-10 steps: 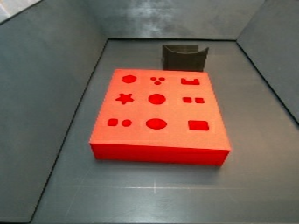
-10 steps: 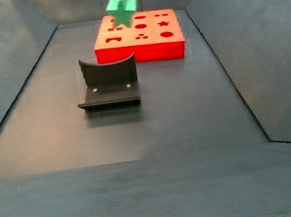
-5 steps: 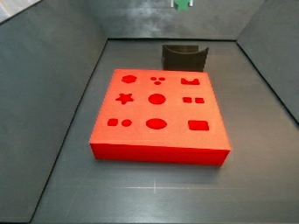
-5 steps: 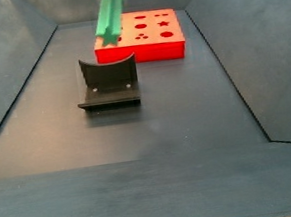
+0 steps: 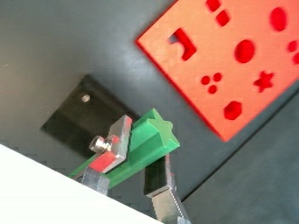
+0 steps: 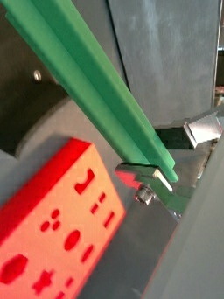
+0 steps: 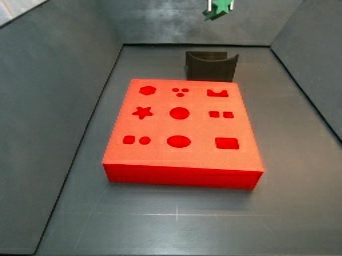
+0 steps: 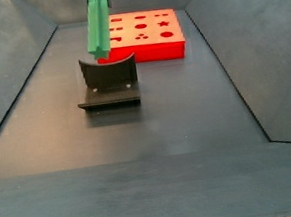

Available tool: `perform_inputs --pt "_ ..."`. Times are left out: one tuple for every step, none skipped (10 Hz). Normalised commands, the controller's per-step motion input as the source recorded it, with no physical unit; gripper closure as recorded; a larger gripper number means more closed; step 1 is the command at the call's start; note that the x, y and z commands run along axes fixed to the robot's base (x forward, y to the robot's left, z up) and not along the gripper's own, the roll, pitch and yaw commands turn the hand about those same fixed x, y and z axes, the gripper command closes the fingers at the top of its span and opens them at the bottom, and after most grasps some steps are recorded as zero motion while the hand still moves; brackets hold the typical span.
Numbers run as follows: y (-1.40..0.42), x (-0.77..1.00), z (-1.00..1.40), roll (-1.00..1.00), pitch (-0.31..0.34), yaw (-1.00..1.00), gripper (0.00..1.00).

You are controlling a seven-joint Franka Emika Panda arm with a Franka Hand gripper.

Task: Pick up the star object. Move up. Place the star object on the fixture. Regrasp the star object. Move to above the board. Insert the star object.
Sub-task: Place the star object on the fixture.

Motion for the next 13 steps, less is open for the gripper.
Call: perform_inputs --pt "0.03 0.03 -0.01 -1.00 0.144 -0.01 1.00" --pt "0.03 0.05 -0.02 -1.00 0.154 -0.04 1.00" --pt "0.04 0.07 -0.03 -1.00 0.173 -0.06 1.00" --pt "0.04 0.08 -0.02 -1.00 0.194 -0.10 1.00" --pt "0.04 0.08 -0.02 -1.00 0.199 -0.14 1.00" --pt "0.04 0.07 -0.02 -0.84 0.166 -0.18 1.00" --pt "0.04 0.07 -0.02 -0.72 0.138 -0.19 1.00" --pt "0.04 0.07 -0.02 -0.48 0.085 -0.20 1.00" --pt "0.04 0.07 -0.02 -0.31 0.051 -0.20 1.00" --pt "0.03 0.06 -0.01 -0.20 0.003 -0.18 1.00" --pt "0.12 0.09 -1.00 -0.22 0.103 -0.16 1.00" --pt "0.13 0.09 -1.00 -0.20 0.081 -0.15 1.00" --pt "0.12 0.11 -1.00 -0.19 0.055 -0.15 1.00"
